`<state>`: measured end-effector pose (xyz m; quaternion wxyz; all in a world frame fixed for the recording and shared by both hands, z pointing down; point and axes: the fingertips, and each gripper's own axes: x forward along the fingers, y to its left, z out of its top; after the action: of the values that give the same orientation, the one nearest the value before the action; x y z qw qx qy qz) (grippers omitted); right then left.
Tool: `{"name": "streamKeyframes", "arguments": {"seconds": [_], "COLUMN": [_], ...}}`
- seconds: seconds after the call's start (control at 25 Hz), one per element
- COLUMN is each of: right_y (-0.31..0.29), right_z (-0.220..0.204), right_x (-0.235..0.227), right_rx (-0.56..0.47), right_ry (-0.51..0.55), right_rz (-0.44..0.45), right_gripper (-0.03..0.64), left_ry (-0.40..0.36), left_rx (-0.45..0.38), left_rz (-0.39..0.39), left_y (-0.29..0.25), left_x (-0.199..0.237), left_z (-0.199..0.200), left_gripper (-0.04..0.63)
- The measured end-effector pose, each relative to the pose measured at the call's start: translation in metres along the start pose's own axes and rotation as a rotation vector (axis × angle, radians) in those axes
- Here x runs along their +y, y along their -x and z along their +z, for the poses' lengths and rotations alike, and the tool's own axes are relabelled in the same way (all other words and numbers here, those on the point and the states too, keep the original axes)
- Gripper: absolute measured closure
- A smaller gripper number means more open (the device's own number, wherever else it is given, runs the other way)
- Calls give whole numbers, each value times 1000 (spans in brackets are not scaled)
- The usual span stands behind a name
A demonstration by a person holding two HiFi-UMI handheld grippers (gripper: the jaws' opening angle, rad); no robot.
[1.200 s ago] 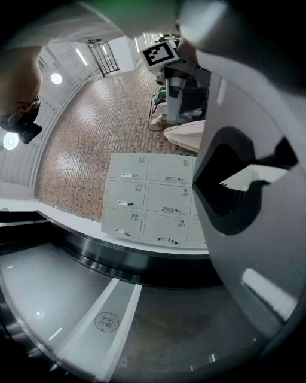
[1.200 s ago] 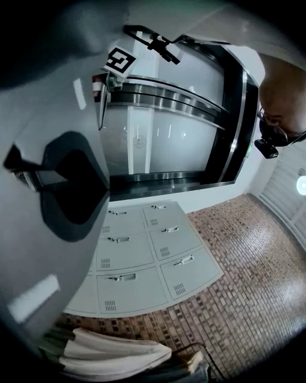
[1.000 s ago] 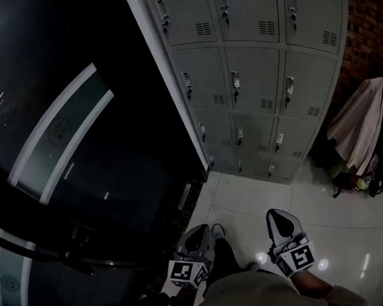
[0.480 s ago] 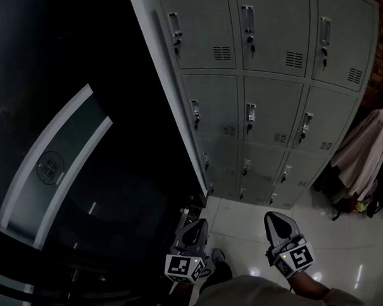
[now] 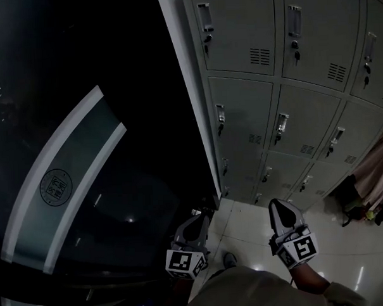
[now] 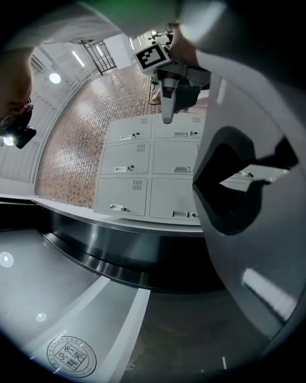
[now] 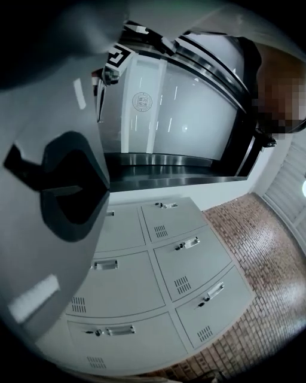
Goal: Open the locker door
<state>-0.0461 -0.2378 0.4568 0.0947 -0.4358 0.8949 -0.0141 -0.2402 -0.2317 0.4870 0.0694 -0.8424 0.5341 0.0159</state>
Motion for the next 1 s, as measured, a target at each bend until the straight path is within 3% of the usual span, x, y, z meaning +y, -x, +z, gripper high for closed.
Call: {"name": "streamKeyframes", "arguments": {"seconds": [0.32,0.72,0.84,1.0], "right_y": [-45,-40,-56,-75], "right_z": [-22,-53,-46,-38], "right_x": [0,-44,-55,-57], "right_rx": [16,84,43,87], "right_ry": [-3,-38,-40,-31], "right_rz": [-19,-67,-44,8], "right_gripper": [617,617,617,617], "left_ry": [30,71,69,89], "left_rx": [-8,25,22,10], "left_rz": [-20,-71,-63,-19], "left_y": [-25,-67,-80,-90], "left_x": [45,27,31,37], "left_z": [-16,-42,-39,-31], "left_gripper": [534,534,534,534]}}
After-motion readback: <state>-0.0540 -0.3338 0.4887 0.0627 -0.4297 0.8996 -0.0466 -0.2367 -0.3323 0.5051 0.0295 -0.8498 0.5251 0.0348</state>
